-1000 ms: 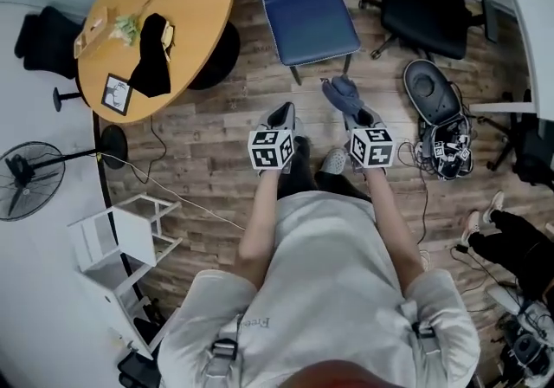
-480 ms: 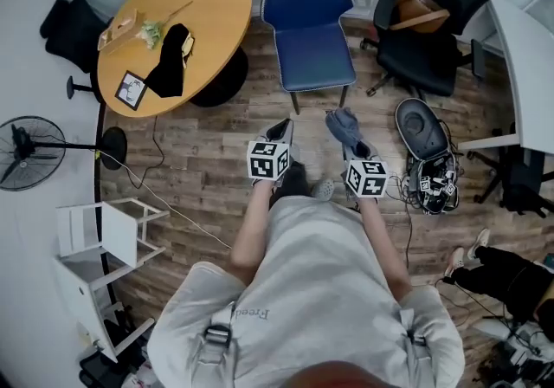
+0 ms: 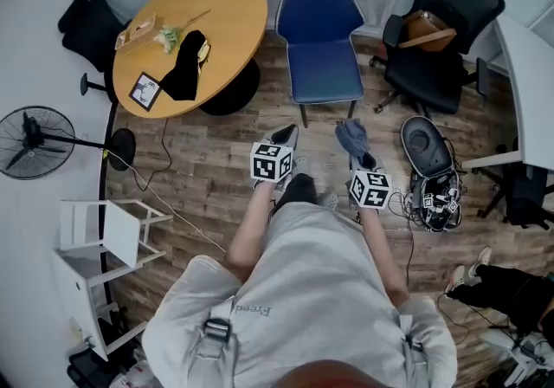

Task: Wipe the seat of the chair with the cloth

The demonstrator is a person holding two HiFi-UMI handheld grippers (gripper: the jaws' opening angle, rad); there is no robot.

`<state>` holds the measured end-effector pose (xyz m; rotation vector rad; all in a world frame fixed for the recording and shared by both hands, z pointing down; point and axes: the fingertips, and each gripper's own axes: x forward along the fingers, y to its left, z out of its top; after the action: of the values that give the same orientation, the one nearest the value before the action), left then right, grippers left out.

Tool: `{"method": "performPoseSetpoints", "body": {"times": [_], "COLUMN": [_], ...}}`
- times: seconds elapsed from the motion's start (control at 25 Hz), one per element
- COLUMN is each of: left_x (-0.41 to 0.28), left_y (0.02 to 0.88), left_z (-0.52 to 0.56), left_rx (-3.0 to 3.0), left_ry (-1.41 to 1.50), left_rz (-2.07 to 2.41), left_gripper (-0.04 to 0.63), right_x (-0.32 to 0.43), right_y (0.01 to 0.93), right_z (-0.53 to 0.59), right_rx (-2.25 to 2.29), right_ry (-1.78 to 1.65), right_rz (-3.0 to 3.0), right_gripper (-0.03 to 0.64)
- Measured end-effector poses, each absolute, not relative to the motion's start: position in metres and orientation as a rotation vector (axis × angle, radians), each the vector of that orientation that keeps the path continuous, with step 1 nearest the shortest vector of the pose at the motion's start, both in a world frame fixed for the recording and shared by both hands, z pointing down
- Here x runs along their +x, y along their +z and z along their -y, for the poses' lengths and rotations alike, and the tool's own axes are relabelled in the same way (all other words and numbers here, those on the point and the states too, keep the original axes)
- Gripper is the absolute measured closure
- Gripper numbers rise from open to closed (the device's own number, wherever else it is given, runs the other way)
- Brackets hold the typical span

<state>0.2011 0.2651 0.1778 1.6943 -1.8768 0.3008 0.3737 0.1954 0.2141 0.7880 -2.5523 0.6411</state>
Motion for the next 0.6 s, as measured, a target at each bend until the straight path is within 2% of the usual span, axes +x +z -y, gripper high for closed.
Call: {"method": "performPoseSetpoints", "body": {"times": [0.6], "left_x": [0.195], "left_y": [0.181], "left_z": [-0.266], "left_rx": [1.72], "left_ry": [0.256], "left_rz": [1.859], "left_gripper": [0.568], "right_x": [0.362], "right_y": [0.218], "right_z": [-0.19], "right_rx": [0.817], "right_ry": [0.659], "right_rz": [2.563], "right_gripper": [0.563]}}
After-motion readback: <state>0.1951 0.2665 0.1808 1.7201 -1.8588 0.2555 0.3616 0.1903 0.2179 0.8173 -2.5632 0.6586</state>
